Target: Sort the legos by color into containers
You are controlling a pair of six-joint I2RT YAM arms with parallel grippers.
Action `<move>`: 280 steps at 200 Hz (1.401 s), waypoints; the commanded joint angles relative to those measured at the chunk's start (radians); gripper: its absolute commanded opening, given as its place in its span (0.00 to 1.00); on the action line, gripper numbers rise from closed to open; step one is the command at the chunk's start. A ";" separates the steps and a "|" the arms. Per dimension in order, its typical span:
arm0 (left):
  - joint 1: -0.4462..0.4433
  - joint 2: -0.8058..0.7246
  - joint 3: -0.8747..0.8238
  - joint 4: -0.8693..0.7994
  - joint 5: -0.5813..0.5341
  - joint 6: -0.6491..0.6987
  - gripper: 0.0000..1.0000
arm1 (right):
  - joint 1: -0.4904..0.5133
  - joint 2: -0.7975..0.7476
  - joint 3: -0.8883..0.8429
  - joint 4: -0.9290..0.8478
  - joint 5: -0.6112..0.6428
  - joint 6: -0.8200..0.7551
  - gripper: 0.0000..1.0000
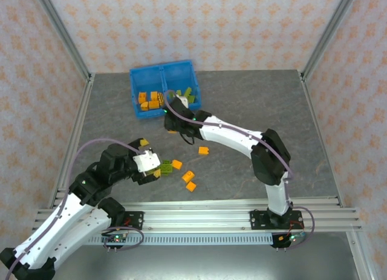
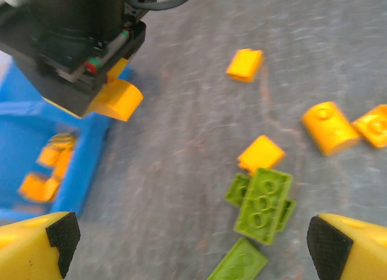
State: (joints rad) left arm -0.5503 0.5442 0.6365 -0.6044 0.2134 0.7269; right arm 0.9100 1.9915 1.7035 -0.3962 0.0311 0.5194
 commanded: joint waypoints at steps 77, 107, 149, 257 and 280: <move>0.031 -0.134 -0.027 0.090 -0.393 -0.090 1.00 | -0.046 0.741 1.005 0.068 0.094 -0.308 0.34; 0.053 -0.125 -0.028 0.098 -0.305 -0.102 1.00 | -0.050 0.811 1.027 0.243 0.077 -0.357 0.35; 0.088 -0.070 -0.002 0.085 -0.256 -0.121 1.00 | -0.070 0.848 1.089 0.295 0.049 -0.334 0.45; 0.159 -0.057 -0.026 0.203 -0.325 -0.283 1.00 | -0.071 0.052 0.321 0.131 -0.056 -0.291 0.83; 0.190 -0.009 0.008 0.235 -0.403 -0.466 1.00 | -0.074 -0.249 -0.096 0.254 -0.201 -0.325 0.88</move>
State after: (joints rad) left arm -0.3882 0.4927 0.6197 -0.4522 -0.0925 0.4671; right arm 0.8406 1.9823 1.9038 -0.2379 -0.0330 0.2256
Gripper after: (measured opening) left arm 0.996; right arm 0.856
